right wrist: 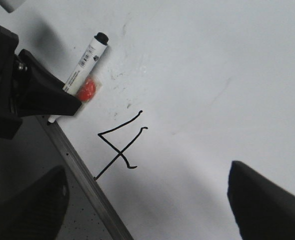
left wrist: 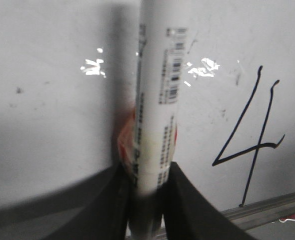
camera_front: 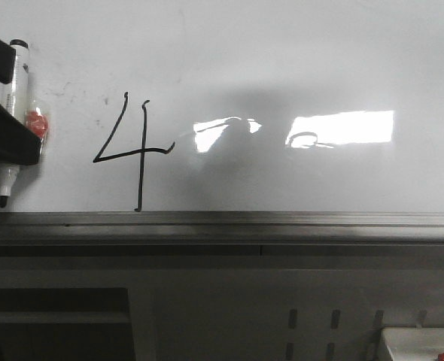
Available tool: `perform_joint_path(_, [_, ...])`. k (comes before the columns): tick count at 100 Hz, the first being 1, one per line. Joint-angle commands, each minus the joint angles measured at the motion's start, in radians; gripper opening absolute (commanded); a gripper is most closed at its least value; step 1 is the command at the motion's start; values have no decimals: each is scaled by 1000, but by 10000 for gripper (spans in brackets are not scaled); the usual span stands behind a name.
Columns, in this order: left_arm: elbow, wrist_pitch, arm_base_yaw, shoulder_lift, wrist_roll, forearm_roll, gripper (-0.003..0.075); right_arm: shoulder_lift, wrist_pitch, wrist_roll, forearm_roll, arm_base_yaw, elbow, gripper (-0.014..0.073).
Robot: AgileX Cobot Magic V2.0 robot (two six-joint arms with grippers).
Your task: Write number 4 on whiteboard
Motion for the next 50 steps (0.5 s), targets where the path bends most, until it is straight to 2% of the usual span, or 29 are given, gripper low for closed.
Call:
perform_joint_path(1, [-28,-59,4,2,-8,-13,211,-29,-68,1,-14,-6,-32,571])
perform_joint_path(5, [-28,-59,4,2,-8,-13,267,-29,-68,1,-14,-6,-32,571])
perform_joint_path(12, [-28,-59,4,2,-8,-13,321,-29,-66,1,-14,-6,-32,571])
perform_joint_path(29, [-28,-59,4,-26,-8,-10,337,-29,-60,1,-14,-6,-32,570])
perform_joint_path(36, [-28,-59,4,-57,-8,-1,337,-29,-56,1,-14,-6,-32,542])
perform_joint_path(43, [-28,-49,4,-108,-8,16,337,-38,-52,1,-22,-6,-29,440])
perform_joint_path(44, [-28,-50,4,-119,-8,16,337,-38,-52,1,-22,-6,-30,391])
perform_joint_path(47, [-28,-38,4,-142,-8,20,336,-48,-52,1,-25,-6,-30,334])
perform_joint_path(49, [-28,-33,4,-161,-8,22,336,-53,-52,1,-29,-6,-30,248])
perform_joint_path(50, [-28,-29,4,-168,-8,22,335,-53,-52,1,-29,-6,-30,248])
